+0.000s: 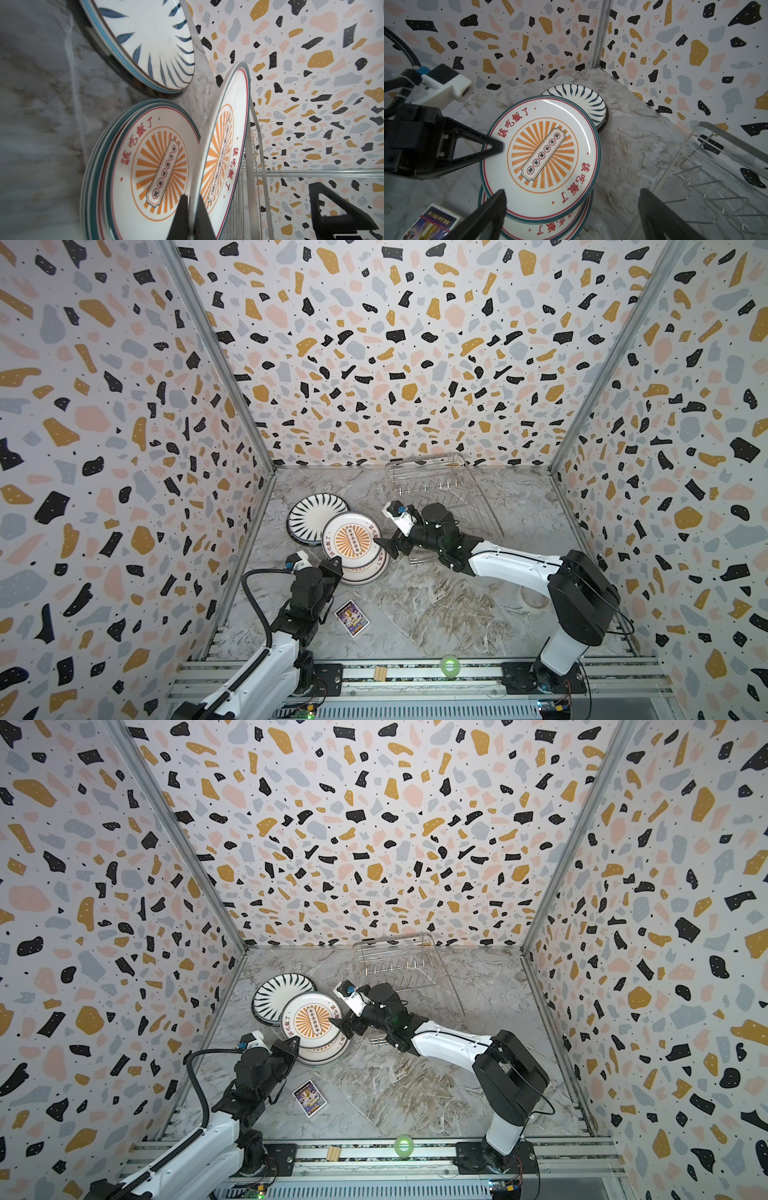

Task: Unload the plates from the dish rack
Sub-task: 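Lower the sunburst plate onto the plate stack with the left gripper while right releases, then open the left gripper and release the plate onto the stack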

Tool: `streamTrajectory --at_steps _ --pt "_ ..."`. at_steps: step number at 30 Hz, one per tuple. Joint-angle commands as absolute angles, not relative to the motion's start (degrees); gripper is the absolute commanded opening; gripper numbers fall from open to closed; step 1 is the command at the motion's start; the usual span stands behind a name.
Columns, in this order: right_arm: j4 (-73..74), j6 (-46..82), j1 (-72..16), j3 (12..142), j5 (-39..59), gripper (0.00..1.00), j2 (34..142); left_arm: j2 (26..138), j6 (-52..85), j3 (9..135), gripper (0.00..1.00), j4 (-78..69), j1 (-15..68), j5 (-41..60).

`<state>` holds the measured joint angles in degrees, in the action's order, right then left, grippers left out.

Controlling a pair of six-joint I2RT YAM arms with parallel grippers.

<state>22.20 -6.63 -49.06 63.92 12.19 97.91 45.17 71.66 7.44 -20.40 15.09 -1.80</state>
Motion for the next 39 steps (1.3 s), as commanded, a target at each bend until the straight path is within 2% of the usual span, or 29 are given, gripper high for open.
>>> streamTrajectory --at_steps 1,26,31,33,35,39 --pt "20.9 -8.2 -49.7 66.4 10.3 0.99 97.7 46.4 75.1 9.3 0.00 -21.9 14.8 -1.1" --pt "19.5 -10.0 -51.7 66.5 5.0 1.00 99.0 54.6 76.7 10.9 0.00 -18.5 14.8 0.4" --pt "19.8 -10.4 -51.7 66.1 4.3 1.00 98.7 52.0 76.7 10.6 0.13 -16.7 14.8 -1.4" --pt "19.9 -10.5 -51.7 66.0 4.0 1.00 98.6 51.2 76.3 10.6 0.24 -16.4 14.8 -1.8" --pt "19.9 -10.5 -51.7 65.9 4.0 1.00 98.5 50.7 76.1 10.5 0.25 -16.1 14.8 -2.2" --pt "20.0 -10.6 -51.9 65.7 3.9 1.00 98.5 50.1 75.3 10.6 0.34 -16.5 14.8 -1.5"
